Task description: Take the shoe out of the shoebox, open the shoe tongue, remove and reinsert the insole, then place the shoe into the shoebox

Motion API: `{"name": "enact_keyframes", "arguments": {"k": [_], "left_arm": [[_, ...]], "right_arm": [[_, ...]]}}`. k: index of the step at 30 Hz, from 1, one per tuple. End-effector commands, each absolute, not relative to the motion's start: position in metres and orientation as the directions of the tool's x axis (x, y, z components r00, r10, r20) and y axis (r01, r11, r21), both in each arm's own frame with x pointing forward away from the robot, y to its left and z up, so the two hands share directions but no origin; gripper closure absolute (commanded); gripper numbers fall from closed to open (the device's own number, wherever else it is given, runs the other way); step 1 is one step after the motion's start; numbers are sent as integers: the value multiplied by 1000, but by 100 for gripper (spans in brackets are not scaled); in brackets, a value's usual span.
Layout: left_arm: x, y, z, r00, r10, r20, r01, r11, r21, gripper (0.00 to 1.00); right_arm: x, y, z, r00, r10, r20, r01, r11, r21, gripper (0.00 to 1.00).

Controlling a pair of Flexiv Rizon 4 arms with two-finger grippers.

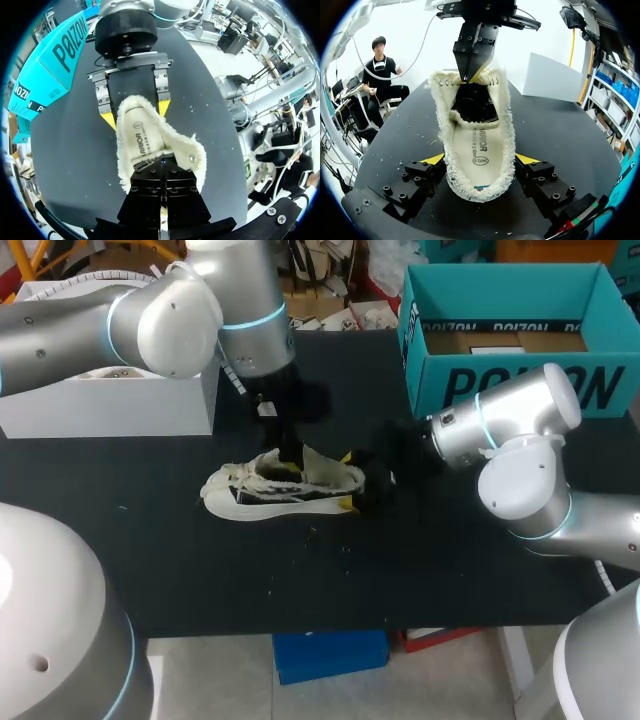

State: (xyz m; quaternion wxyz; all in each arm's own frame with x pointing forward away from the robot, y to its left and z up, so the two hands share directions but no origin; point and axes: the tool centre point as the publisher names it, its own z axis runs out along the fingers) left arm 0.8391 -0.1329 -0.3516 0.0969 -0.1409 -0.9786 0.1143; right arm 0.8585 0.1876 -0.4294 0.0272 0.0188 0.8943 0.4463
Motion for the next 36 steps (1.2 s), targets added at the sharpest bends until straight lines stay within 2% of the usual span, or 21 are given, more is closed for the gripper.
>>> {"name": "enact_keyframes", "arguments": {"k": [1, 7, 8, 10, 16, 31, 34, 36], "left_arm": [[844, -138, -347, -934, 305, 186, 256, 935, -246, 100], [839, -145, -356, -924, 312, 220, 267, 940, -211, 100], [838, -146, -357, -924, 306, 230, 263, 944, -201, 91], [836, -147, -356, -923, 305, 233, 262, 945, -198, 100], [835, -151, -356, -922, 300, 243, 269, 951, -152, 100], [842, -154, -376, -923, 251, 292, 221, 966, -132, 100], [840, -154, -369, -925, 248, 287, 219, 967, -128, 92], [839, -153, -363, -928, 237, 288, 208, 970, -126, 91]], "right_arm": [[861, 189, -433, -998, 59, -32, 10, 603, 798, 100], [861, 189, -433, -998, 59, -32, 10, 603, 798, 100], [861, 189, -433, -998, 59, -32, 10, 603, 798, 100], [861, 189, -433, -998, 59, -32, 10, 603, 798, 100], [861, 189, -433, -998, 59, -32, 10, 603, 798, 100], [861, 189, -433, -998, 59, -32, 10, 603, 798, 100], [861, 189, -433, -998, 59, -32, 10, 603, 798, 100], [861, 189, -433, -998, 59, -32, 10, 603, 798, 100]]}}
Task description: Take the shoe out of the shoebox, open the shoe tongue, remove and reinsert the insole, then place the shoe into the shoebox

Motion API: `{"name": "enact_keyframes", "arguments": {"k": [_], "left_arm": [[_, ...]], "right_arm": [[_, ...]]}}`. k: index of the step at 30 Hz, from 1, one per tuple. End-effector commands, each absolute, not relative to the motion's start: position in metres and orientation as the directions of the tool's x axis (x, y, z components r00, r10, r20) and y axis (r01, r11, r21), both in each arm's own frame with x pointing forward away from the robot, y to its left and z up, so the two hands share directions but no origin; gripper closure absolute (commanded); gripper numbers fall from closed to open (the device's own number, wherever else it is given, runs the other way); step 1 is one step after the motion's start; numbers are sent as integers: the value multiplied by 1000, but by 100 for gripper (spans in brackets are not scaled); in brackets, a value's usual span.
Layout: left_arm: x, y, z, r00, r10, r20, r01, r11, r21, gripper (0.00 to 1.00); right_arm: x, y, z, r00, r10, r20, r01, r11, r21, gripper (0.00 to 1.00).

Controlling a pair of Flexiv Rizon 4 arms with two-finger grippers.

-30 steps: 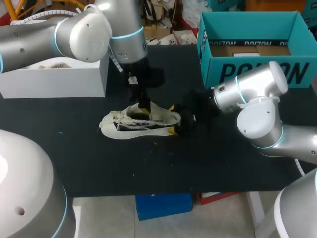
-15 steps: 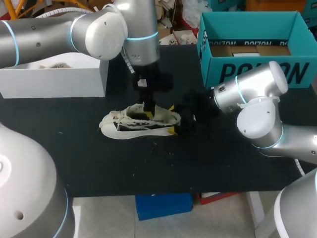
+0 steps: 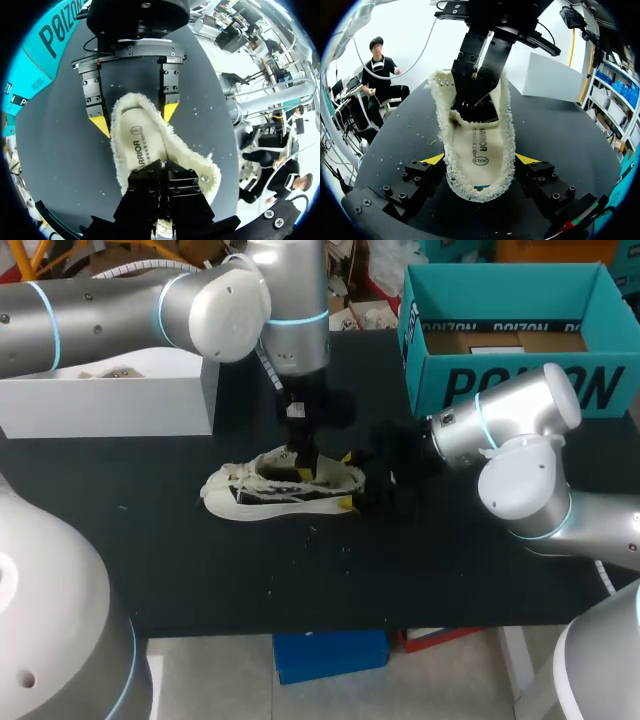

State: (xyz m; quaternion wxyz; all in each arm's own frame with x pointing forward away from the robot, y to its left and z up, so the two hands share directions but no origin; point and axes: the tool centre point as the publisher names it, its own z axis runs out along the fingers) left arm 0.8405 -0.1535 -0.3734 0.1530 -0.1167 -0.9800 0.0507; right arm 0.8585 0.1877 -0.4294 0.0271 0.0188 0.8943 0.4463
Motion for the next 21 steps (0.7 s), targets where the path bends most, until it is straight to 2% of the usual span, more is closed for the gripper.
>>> {"name": "enact_keyframes", "arguments": {"k": [1, 9, 16, 17, 18, 19, 21], "left_arm": [[839, -153, -361, -929, 236, 286, 207, 970, -127, 91], [833, -148, -343, -927, 220, 303, 188, 974, -129, 85], [830, -136, -321, -926, 87, 366, 46, 992, -120, 84], [829, -134, -318, -922, 70, 380, 30, 993, -112, 79], [827, -132, -316, -921, 53, 385, 15, 995, -101, 53], [827, -132, -316, -921, 53, 385, 15, 995, -101, 0], [827, -132, -316, -921, 53, 385, 15, 995, -101, 0]], "right_arm": [[861, 189, -433, -998, 59, -32, 10, 603, 798, 100], [861, 189, -433, -998, 59, -32, 10, 603, 798, 100], [861, 189, -433, -998, 59, -32, 10, 603, 798, 100], [861, 189, -433, -998, 59, -32, 10, 603, 798, 100], [861, 189, -433, -998, 59, -32, 10, 603, 798, 100], [861, 189, -433, -998, 59, -32, 10, 603, 798, 100], [861, 189, -433, -998, 59, -32, 10, 603, 798, 100]]}}
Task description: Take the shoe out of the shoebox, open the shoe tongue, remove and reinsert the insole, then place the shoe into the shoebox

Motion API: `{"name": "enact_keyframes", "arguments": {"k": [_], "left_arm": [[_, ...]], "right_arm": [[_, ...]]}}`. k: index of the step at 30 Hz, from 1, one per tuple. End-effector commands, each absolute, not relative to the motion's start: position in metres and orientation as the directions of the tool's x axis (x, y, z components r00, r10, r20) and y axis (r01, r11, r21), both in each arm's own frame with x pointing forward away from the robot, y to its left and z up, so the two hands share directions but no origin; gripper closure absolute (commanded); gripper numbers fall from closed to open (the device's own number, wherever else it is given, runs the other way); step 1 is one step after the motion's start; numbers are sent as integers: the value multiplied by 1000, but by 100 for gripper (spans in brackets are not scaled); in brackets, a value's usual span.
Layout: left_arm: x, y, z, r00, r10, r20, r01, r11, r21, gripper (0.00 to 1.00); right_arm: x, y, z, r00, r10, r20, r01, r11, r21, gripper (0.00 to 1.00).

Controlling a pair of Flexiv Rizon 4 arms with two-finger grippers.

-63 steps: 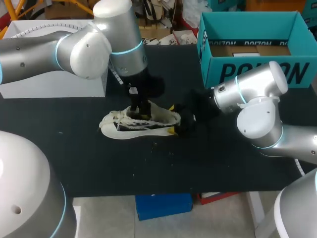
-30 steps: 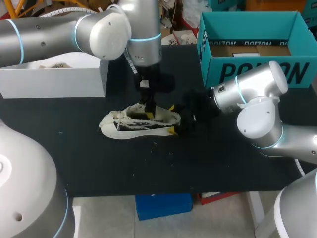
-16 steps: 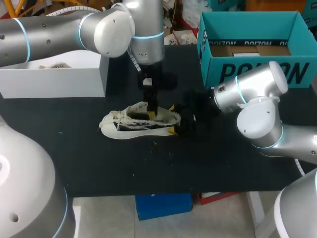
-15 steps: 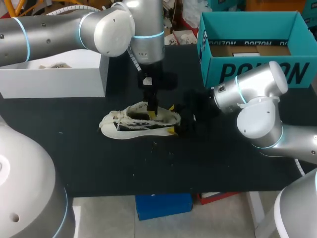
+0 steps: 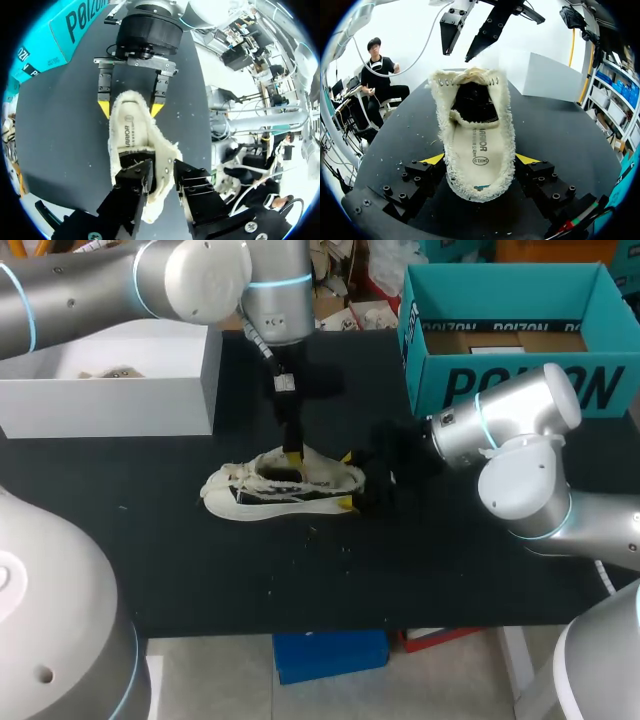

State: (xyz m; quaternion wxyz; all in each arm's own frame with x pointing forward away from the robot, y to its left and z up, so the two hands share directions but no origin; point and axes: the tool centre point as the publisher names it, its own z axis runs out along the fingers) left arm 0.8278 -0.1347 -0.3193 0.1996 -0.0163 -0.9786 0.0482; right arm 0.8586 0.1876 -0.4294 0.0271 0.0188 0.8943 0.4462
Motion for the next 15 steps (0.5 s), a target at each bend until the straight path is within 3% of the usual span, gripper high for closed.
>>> {"name": "enact_keyframes", "arguments": {"k": [1, 13, 15], "left_arm": [[827, -132, -316, -921, 53, 385, 15, 995, -101, 0], [827, -132, -316, -921, 53, 385, 15, 995, -101, 0], [828, -135, -316, -911, -77, 404, -136, 983, -121, 0]], "right_arm": [[861, 189, -433, -998, 59, -32, 10, 603, 798, 100], [861, 189, -433, -998, 59, -32, 10, 603, 798, 100], [861, 189, -433, -998, 59, -32, 10, 603, 798, 100]]}}
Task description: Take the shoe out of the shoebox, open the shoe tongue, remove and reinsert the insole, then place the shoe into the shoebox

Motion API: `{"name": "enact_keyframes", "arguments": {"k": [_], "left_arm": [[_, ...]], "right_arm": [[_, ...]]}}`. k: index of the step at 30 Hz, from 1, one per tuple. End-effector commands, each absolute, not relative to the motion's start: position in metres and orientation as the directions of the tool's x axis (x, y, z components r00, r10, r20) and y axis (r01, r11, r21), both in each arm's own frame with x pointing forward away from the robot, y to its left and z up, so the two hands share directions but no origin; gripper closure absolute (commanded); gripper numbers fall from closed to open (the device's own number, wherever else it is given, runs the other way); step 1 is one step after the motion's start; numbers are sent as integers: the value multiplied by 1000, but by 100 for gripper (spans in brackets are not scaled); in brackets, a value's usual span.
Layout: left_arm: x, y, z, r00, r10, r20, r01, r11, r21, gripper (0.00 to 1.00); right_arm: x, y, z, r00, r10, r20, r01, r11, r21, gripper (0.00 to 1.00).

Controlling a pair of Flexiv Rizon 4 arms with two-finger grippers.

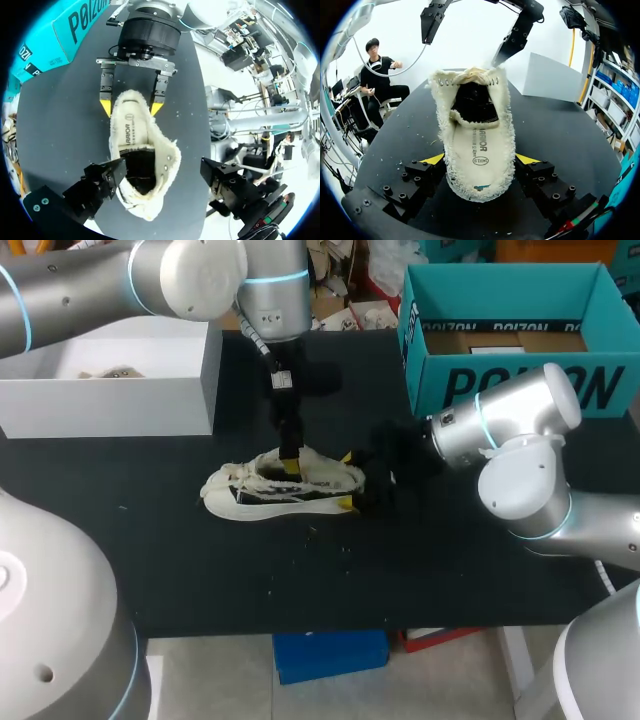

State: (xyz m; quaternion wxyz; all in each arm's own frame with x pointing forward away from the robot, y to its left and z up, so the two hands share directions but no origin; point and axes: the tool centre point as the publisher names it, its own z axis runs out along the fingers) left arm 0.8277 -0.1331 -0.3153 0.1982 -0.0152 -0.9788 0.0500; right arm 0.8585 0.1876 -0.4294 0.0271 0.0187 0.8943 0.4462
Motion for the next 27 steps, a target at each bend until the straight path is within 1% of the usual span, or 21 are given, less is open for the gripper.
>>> {"name": "enact_keyframes", "arguments": {"k": [1, 2, 3, 4, 6, 9, 27], "left_arm": [[828, -137, -316, -893, -154, 423, -219, 969, -110, 0], [828, -139, -317, -884, -225, 410, -294, 949, -112, 0], [828, -142, -317, -847, -316, 428, -392, 914, -102, 0], [829, -143, -318, -797, -416, 437, -489, 870, -64, 0], [831, -144, -313, -694, -542, 473, -641, 765, -65, 0], [828, -144, -308, -648, -647, 402, -726, 684, -70, 0], [828, -144, -308, -648, -647, 402, -726, 684, -70, 0]], "right_arm": [[861, 189, -433, -998, 59, -32, 10, 603, 798, 100], [861, 189, -433, -998, 59, -32, 10, 603, 798, 100], [861, 189, -433, -998, 59, -32, 10, 603, 798, 100], [861, 189, -433, -998, 59, -32, 10, 603, 798, 100], [861, 189, -433, -998, 59, -32, 10, 603, 798, 100], [861, 189, -433, -998, 59, -32, 10, 603, 798, 100], [861, 189, -433, -998, 59, -32, 10, 603, 798, 100]]}}
